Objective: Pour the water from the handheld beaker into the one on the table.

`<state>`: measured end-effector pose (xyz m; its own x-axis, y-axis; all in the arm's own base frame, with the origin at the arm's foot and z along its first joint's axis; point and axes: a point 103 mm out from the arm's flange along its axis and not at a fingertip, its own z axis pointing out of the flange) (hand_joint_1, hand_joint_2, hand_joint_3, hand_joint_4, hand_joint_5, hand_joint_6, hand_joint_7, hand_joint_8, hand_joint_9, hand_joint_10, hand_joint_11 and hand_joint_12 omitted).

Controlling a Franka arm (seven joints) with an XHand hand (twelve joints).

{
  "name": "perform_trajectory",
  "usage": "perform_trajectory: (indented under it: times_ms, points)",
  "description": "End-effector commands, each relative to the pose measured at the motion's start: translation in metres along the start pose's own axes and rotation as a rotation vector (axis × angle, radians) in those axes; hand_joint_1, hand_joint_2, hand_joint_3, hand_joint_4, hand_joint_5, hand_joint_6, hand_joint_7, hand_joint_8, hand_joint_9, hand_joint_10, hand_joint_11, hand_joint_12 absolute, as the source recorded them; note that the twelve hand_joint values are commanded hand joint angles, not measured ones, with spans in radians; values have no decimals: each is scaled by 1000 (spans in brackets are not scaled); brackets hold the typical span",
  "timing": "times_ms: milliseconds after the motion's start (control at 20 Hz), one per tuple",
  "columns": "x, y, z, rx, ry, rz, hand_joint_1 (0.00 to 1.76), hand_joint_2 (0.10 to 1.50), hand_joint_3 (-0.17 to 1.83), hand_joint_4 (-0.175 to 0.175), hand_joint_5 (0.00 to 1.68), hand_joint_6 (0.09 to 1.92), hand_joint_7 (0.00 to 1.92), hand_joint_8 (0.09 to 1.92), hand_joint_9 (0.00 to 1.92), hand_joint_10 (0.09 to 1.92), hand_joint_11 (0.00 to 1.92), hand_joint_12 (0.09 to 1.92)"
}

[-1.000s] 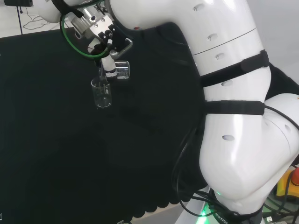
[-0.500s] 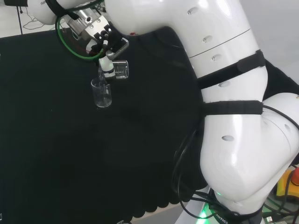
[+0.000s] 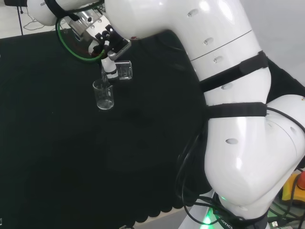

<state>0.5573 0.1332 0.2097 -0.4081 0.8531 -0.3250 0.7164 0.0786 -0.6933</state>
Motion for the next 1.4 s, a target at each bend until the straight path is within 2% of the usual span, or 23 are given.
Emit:
perform_trajectory:
  times_ms: [50, 700, 800, 1400]
  points:
    - [1, -1, -2, 14, -10, 3, 1413, 738, 545, -175, 1131, 834, 1098, 937, 1273, 705, 1179, 742]
    - [3, 0, -9, 37, -38, 13, 1413, 736, 549, -175, 1130, 837, 1097, 939, 1272, 707, 1180, 743]
    - [9, -1, -12, 40, -52, 27, 1413, 736, 549, -175, 1130, 837, 1097, 939, 1272, 707, 1180, 744]
    - [6, -4, -14, 45, -57, 19, 1413, 735, 552, -175, 1130, 839, 1096, 942, 1272, 708, 1181, 745]
